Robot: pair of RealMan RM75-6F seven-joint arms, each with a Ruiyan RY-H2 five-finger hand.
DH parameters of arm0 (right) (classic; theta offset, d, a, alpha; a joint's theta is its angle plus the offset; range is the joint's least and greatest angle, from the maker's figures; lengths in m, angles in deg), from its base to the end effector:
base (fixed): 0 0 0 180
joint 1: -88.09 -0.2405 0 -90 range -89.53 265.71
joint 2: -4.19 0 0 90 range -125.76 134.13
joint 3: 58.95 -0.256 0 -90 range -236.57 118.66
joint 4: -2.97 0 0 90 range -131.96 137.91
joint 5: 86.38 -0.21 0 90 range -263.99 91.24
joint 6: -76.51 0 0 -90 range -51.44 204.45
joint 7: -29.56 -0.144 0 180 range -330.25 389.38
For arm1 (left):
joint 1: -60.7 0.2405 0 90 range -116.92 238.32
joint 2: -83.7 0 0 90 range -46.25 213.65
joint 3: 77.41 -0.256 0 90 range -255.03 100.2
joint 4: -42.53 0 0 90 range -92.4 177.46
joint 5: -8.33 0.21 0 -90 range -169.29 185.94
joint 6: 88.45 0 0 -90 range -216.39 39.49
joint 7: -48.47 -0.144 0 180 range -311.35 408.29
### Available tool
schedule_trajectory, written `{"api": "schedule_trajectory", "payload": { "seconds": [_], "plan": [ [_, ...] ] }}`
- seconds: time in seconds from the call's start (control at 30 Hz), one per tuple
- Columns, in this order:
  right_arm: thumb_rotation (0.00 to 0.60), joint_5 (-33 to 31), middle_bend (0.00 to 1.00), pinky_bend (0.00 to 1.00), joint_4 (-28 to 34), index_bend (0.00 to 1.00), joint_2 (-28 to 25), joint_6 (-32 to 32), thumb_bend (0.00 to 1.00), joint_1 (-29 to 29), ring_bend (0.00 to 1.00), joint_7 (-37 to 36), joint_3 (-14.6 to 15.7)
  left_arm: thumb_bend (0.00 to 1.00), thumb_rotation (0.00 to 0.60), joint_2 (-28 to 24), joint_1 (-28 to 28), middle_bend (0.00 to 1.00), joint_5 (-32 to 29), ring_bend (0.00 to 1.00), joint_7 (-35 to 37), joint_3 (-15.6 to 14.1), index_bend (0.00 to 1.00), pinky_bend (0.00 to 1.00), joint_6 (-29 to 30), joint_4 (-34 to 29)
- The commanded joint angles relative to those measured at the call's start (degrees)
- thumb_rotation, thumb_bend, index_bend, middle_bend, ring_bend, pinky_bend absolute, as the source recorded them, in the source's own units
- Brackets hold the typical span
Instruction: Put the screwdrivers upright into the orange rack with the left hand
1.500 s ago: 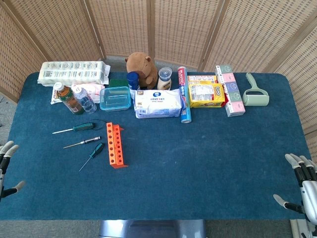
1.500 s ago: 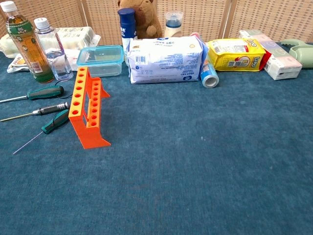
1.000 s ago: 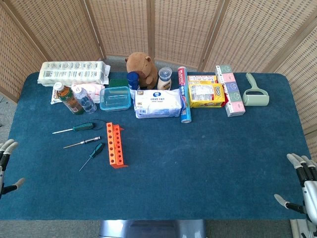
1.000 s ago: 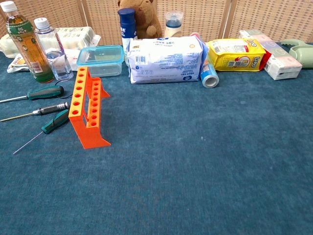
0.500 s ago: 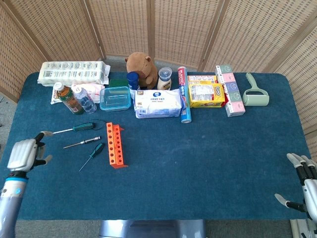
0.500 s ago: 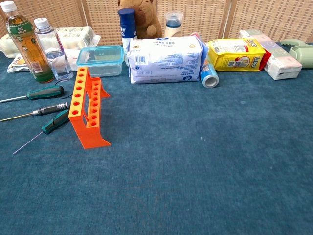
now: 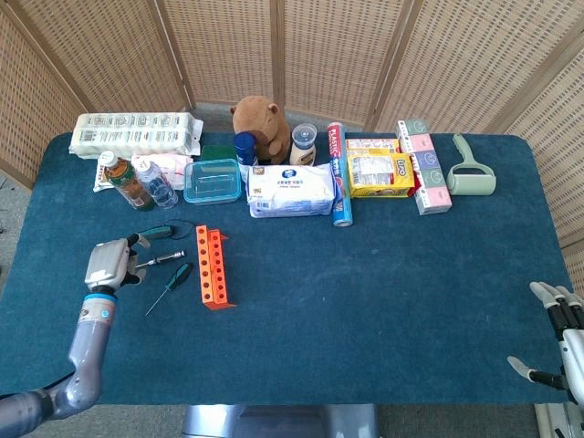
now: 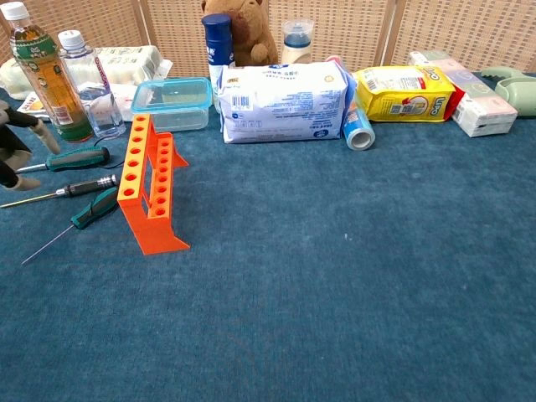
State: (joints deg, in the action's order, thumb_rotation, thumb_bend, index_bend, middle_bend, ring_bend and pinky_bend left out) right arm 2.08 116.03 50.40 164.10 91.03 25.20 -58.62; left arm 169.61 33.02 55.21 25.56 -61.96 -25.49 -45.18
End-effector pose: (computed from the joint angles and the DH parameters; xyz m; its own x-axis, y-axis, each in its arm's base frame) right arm -0.2724 -0.1289 0.2164 0.2777 -0.0593 0.9588 -0.9560 0.0818 0.2819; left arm -0.2526 0.3162 0.0294 0.2412 0.2491 0.9380 0.9442 0.1631 -0.2861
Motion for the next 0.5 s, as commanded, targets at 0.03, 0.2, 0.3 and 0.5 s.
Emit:
{"api": "schedule_trajectory", "payload": {
  "seconds": [0.03, 0.2, 0.3, 0.5],
  "plan": [
    [0.600, 0.1, 0.11, 0.01, 0.0, 0.07, -0.1, 0.0, 0.00, 0.0, 0.08, -0.1, 0.0, 0.29, 0.600, 2.6, -1.9, 0.84, -2.9, 0.79, -2.5, 0.6, 0.39, 0.92, 0.5, 2.4],
    [0.600, 0.0, 0.11, 0.01, -0.1, 0.07, -0.2, -0.1, 0.00, 0.0, 0.08, -0.4, 0.0, 0.32, 0.600, 4.9, -3.5, 0.84, -5.8, 0.79, -4.0, 1.1, 0.39, 0.92, 0.4, 5.1],
    [0.600, 0.0, 0.11, 0.01, -0.1, 0.07, -0.2, -0.2, 0.00, 0.0, 0.08, -0.5, 0.1, 0.32, 0.600, 5.6, -4.1, 0.84, -7.1, 0.79, -4.2, 1.2, 0.39, 0.92, -0.4, 5.8],
    [0.600, 0.1, 0.11, 0.01, -0.2, 0.07, -0.4, 0.0, 0.00, 0.0, 0.08, -0.8, 0.1, 0.32, 0.600, 6.6, -5.2, 0.84, -8.3, 0.79, -4.9, 1.0, 0.39, 0.92, -0.8, 6.7]
  ]
}}
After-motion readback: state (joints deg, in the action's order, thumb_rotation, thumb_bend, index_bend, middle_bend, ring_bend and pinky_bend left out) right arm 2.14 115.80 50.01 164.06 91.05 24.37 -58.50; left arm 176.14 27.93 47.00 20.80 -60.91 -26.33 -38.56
